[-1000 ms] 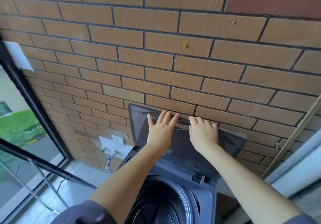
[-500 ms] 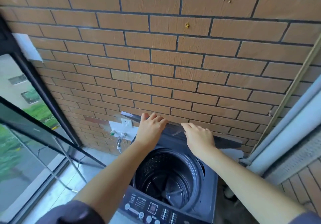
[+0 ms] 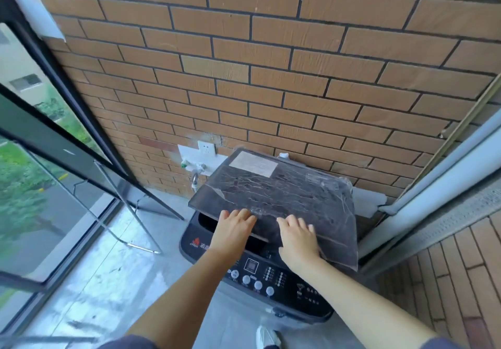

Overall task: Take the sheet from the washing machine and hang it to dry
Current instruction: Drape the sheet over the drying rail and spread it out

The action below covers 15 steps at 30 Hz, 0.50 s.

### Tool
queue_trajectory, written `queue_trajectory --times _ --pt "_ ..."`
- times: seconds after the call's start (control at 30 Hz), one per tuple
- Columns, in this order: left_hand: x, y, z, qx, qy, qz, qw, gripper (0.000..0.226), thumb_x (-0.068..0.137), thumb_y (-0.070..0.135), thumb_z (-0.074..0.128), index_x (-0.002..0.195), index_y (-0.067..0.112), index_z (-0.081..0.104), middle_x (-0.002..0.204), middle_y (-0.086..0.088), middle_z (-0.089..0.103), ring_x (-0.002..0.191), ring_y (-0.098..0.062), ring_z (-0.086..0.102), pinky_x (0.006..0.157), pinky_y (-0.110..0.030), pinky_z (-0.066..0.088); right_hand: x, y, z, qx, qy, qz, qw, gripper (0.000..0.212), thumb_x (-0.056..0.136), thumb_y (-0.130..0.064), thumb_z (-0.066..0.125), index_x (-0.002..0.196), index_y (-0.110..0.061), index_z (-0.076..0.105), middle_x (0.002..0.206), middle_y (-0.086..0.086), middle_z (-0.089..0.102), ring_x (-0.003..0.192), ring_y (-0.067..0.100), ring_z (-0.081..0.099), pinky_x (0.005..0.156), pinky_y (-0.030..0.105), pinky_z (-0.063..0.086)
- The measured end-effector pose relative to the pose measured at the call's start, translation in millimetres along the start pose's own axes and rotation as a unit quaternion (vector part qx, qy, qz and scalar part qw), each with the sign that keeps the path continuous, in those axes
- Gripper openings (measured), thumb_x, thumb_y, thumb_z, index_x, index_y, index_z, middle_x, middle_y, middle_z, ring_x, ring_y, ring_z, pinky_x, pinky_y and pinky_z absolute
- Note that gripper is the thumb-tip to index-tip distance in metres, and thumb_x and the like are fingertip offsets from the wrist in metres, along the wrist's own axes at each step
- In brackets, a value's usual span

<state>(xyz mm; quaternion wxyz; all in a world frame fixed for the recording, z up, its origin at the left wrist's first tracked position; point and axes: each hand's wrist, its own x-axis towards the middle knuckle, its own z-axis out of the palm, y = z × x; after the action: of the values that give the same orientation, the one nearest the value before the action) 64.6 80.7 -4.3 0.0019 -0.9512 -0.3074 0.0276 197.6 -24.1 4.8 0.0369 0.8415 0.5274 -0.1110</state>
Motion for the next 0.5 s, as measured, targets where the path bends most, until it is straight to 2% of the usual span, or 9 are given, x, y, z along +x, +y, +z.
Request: queue_trajectory --times 0.1,0.13,0.3,0.5 --pt "-8 3 26 -0.038 -0.054 -0.017 0.998 0.059 0.074 0.005 0.066 0.127 0.022 0.049 0.129 -0.001 0.043 0.108 -0.025 0.052 0.084 -0.037 0.037 -1 -3 30 0.001 -0.016 -0.005 1.000 0.061 0.085 -0.018 0.066 0.138 -0.020 0.035 0.137 0.003 0.042 0.124 0.026 0.041 0.100 0.040 0.034" --pt "-11 4 36 -0.045 -0.082 -0.023 0.995 0.062 0.076 0.003 0.062 0.132 0.022 0.043 0.136 -0.003 0.037 0.114 -0.026 0.047 0.088 -0.038 0.035 1 -3 40 0.002 -0.023 -0.006 1.000 0.060 0.086 -0.017 0.065 0.138 -0.020 0.036 0.137 0.002 0.042 0.123 0.026 0.041 0.099 0.039 0.034" --pt "-22 10 64 -0.082 -0.122 -0.056 0.987 0.066 0.083 0.006 0.057 0.142 0.023 0.033 0.148 -0.005 0.024 0.127 -0.027 0.037 0.100 -0.038 0.032 8 0 63 0.016 -0.049 -0.016 0.999 0.056 0.089 -0.017 0.060 0.139 -0.018 0.035 0.138 0.002 0.042 0.124 0.025 0.040 0.101 0.040 0.034" --pt "-24 18 73 -0.102 -0.112 -0.097 0.984 0.060 0.087 0.009 0.054 0.142 0.025 0.035 0.152 -0.003 0.021 0.136 -0.026 0.029 0.111 -0.042 0.023 13 4 72 0.027 -0.051 -0.032 0.998 0.052 0.092 -0.020 0.054 0.140 -0.019 0.035 0.140 0.001 0.041 0.126 0.025 0.039 0.102 0.040 0.033"
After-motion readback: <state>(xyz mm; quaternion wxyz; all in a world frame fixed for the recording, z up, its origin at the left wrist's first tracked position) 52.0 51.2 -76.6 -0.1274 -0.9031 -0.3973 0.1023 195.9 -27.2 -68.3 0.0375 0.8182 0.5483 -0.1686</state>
